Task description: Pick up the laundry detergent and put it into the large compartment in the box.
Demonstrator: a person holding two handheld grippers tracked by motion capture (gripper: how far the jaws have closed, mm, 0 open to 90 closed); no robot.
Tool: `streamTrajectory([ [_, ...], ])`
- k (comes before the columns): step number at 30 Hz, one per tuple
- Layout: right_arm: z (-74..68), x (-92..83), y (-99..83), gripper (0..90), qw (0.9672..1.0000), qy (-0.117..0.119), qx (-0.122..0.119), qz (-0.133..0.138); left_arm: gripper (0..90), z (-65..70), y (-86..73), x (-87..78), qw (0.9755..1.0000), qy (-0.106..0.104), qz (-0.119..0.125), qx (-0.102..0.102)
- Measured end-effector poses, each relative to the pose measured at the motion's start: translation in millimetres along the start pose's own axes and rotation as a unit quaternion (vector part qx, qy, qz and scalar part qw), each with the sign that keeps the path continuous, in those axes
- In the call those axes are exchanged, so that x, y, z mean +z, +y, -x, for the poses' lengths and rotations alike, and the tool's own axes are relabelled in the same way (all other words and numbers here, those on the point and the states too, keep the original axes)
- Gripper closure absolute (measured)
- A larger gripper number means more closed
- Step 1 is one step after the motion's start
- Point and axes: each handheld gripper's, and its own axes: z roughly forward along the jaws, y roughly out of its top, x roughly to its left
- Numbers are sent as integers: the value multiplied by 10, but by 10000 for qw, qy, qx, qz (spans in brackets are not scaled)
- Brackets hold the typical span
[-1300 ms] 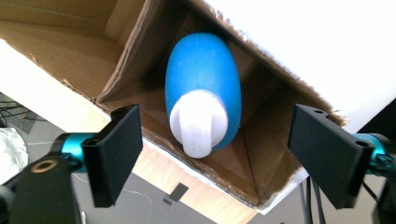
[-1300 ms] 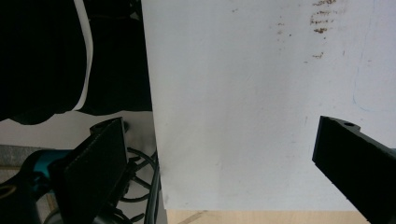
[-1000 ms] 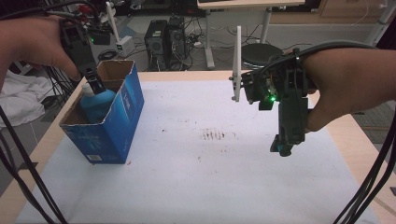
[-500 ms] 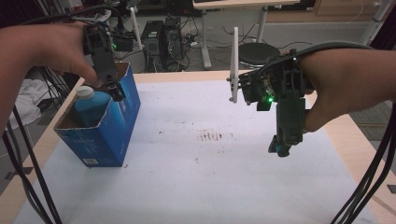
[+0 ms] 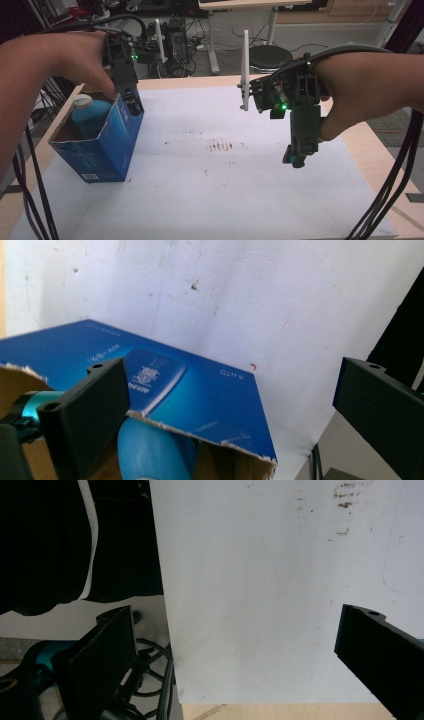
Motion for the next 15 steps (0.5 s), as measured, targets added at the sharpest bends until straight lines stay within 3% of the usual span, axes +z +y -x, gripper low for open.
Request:
streamTrajectory([
  [9,-13,-25,3,23,10000,-12,70,-4,17,26,194,245,9990,-112,-25,440],
  [15,5,-48,-10,23,10000,-9,82,-21,16,-30,283,360,9981,-222,-46,570],
])
